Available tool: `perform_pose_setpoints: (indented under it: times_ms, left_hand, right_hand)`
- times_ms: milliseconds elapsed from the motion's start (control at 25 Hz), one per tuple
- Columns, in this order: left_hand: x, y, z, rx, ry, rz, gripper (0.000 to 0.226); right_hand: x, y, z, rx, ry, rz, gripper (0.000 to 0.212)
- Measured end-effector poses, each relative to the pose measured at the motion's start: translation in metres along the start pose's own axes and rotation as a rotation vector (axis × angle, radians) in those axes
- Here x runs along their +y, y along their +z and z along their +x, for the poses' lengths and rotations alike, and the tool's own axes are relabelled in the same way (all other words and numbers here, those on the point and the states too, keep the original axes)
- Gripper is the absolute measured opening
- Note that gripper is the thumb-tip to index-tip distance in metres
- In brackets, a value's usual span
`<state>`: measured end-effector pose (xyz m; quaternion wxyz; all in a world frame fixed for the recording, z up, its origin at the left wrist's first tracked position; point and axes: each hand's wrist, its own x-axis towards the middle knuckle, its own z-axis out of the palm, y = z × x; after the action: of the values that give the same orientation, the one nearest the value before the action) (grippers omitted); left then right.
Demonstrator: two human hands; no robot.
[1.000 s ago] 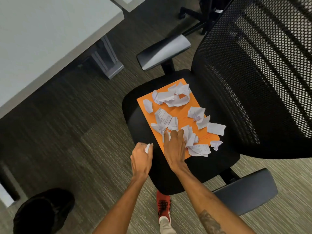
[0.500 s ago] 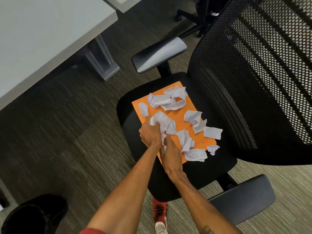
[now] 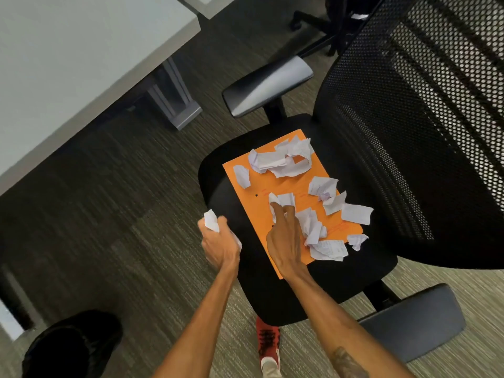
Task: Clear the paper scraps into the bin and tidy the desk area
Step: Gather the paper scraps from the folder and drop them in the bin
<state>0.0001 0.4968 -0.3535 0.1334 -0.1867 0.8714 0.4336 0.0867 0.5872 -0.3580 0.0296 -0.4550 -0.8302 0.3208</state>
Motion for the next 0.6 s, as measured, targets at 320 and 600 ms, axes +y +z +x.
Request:
perform_pose_setpoints:
  times_ms: [320, 600]
  left_hand:
    - [0.058, 0.038, 0.03, -0.283, 0.556, 0.512, 0.049]
    - [0.06, 0.061, 0.035, -0.387, 0.664, 0.88, 0.049]
  right_hand:
    - [0.004, 0.012, 0.01, -0.129, -0.063, -0.112, 0.031]
    - [0.009, -0.008, 0.004, -0.167, -0.119, -0.098, 0.034]
